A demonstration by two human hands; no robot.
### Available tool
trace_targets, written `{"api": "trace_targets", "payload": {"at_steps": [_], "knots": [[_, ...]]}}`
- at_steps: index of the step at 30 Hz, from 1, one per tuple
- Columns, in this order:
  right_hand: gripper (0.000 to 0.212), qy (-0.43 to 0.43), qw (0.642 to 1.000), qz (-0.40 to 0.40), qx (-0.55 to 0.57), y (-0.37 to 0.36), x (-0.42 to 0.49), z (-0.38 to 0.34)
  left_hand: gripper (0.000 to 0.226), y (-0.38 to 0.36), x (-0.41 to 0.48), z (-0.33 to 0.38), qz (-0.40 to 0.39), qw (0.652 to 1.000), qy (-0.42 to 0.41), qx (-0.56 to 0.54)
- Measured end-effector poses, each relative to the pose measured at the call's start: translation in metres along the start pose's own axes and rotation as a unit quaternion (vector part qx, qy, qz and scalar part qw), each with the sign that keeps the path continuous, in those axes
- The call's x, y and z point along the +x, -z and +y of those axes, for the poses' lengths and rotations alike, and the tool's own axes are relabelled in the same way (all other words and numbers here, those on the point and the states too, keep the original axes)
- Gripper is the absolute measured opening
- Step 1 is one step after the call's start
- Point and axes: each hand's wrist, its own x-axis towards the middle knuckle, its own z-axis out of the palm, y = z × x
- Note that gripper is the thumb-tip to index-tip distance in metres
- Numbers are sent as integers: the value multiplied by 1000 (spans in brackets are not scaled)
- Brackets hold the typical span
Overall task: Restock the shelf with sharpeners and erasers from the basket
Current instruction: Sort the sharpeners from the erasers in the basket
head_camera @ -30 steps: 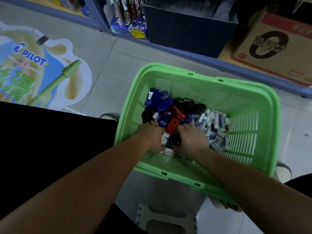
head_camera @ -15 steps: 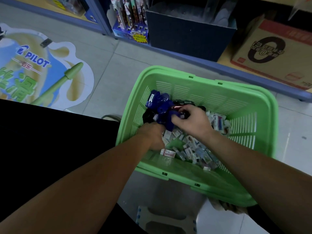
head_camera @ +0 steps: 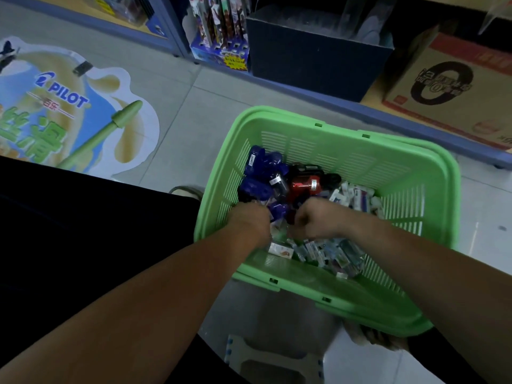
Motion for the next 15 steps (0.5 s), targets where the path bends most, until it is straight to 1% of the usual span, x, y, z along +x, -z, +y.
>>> {"api": "trace_targets", "payload": {"at_steps": [1, 2, 3, 5, 6, 9, 11, 12, 14, 15], "knots": [[18, -1, 1000, -21, -10, -8, 0, 6, 35, -2, 2, 0, -18, 1000, -6, 9], [11, 1, 1000, -20, -1, -17, 1, 11, 39, -4, 3, -1, -33, 999, -18, 21], [13, 0, 1000, -8, 12, -24, 0, 15, 45, -5, 5, 0, -45, 998, -31, 40], [29, -13, 999, 21, 23, -35, 1, 20, 58, -9, 8, 2, -65, 994, -44, 76], [35, -13, 999, 23, 23, -38, 1, 20, 62, -10, 8, 3, -69, 993, -46, 81], [55, -8, 998, -27, 54, -44, -2, 13, 69, -9, 9, 3, -62, 996, -37, 60], [65, -16, 992, -48, 114, -49, 1, 11, 69, -9, 11, -1, -55, 998, -32, 28], [67, -20, 988, -52, 147, -50, 3, 11, 67, -7, 11, -4, -54, 998, -30, -1], [59, -23, 973, -50, 225, -50, 8, 9, 61, -2, 9, -13, -64, 992, -23, -106], [52, -21, 964, -44, 261, -51, 12, 10, 59, 1, 8, -18, -77, 981, -17, -177]]}}
